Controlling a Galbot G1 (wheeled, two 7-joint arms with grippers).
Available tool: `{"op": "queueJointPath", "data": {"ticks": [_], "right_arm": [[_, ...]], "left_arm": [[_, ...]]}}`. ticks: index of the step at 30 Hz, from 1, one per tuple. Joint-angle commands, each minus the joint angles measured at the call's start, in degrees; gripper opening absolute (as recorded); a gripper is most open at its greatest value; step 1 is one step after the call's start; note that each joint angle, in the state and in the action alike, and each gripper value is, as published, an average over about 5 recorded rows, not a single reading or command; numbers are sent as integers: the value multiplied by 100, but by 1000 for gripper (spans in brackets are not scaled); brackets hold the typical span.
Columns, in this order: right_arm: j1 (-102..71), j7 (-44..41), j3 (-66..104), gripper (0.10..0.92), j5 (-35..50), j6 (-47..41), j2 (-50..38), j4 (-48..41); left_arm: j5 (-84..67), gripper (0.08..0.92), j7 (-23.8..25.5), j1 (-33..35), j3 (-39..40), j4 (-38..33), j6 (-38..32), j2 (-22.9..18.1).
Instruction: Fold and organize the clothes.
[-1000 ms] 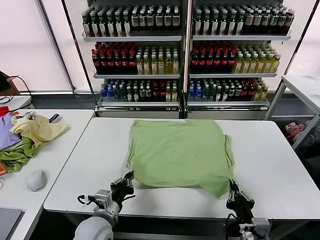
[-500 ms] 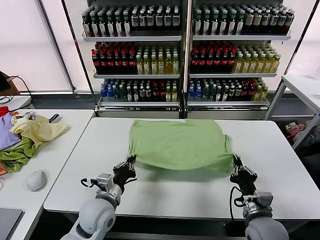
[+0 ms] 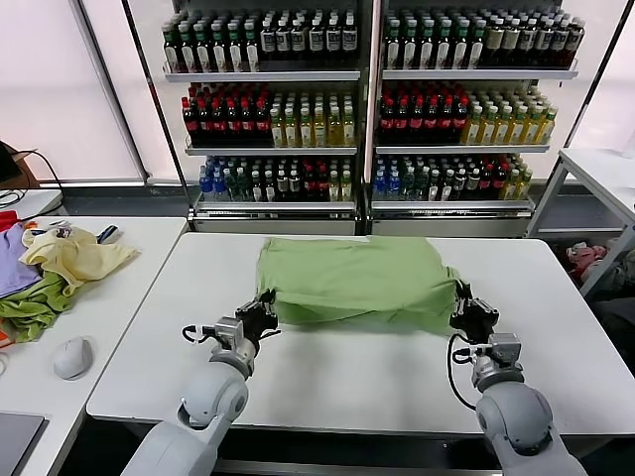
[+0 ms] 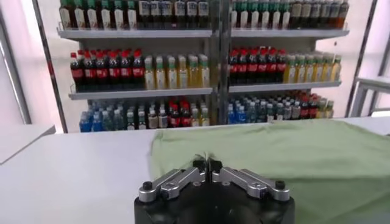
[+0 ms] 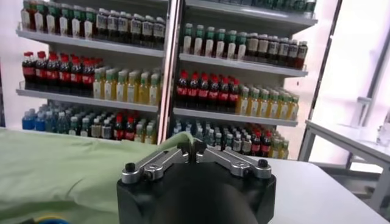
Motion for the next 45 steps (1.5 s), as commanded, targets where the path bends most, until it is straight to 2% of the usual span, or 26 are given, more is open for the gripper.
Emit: {"op": "queueJointPath", "data": {"ticks": [1,6,10,22,32,34,36,42,45], "right_arm": [[373,-13,-264,130,-300,18,38,-538],[385,-59,-340,132,-461,36,117,-670],[353,-140,-405,172,-658,30,189,-698],[-531,-63,278,512,-837,368,289,-12],[-508,137,495,778,-28,-398,320,-305],[-419,156,429,805,161,-591,329,-403],[-345,155,345,811,350,-709,329,-478],[-317,19,159,676,613,-915,303,-544],[-327,-38,136,572,634,-951,292,-566]], "left_arm": [[414,98,-308,-497,152,912,65,-147],[471,101,-355,-521,175,1020,84,-177],[528,167,-342,-510,189,977,69,-172],[562,511,-371,-24,-13,501,58,61],[298,781,-347,-242,53,904,261,35],[260,781,-337,-309,94,950,297,23],[237,747,-326,-352,131,980,318,18],[174,579,-292,-347,215,1004,404,19],[126,492,-298,-350,239,1063,465,9]]}}
